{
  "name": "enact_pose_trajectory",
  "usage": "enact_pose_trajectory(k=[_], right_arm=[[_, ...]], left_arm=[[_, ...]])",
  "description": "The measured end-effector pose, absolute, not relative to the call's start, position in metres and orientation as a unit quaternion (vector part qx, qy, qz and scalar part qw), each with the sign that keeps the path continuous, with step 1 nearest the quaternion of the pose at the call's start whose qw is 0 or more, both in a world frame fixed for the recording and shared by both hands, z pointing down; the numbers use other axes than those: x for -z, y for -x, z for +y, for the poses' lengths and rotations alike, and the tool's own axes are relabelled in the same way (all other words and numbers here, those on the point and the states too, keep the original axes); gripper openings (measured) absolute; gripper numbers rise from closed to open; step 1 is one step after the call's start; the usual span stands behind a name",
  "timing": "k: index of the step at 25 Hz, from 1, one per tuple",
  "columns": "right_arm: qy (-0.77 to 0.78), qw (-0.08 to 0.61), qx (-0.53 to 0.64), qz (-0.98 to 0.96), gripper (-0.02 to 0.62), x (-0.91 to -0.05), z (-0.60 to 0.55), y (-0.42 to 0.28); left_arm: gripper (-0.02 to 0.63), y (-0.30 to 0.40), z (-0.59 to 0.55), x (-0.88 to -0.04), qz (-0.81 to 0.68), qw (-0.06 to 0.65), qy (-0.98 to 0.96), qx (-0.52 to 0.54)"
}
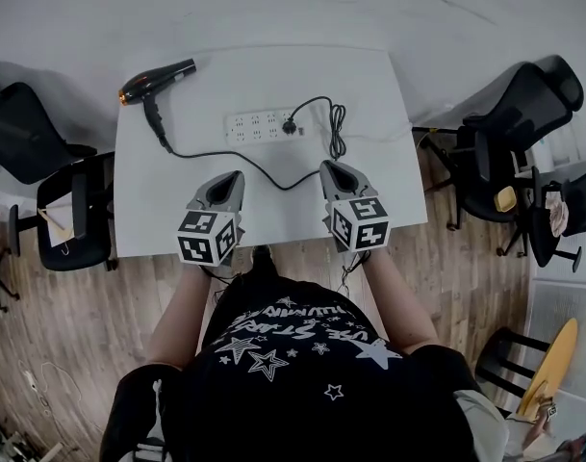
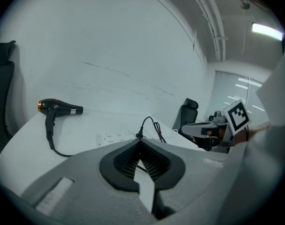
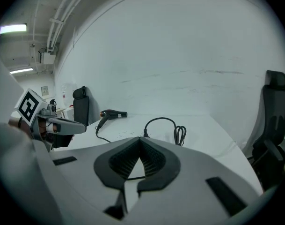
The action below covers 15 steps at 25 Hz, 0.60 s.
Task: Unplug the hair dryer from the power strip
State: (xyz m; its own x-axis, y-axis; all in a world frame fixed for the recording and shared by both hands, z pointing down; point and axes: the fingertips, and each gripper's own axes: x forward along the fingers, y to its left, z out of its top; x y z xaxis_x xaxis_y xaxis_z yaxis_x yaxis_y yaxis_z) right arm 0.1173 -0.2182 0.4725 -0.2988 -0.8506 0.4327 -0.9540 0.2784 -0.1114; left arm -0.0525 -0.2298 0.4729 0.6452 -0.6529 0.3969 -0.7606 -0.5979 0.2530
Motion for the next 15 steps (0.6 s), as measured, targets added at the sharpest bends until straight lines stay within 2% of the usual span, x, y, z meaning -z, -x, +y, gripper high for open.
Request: enact_pose_trajectory(k=[15], right_arm=[[-0.604,0.179,-0.21,-0.748,0.009,-0.505,-0.253,-0.11]], left_arm=[[0.008,0.052,-0.289,-0.502,-0.355,0.223,-0.896,-0.147]])
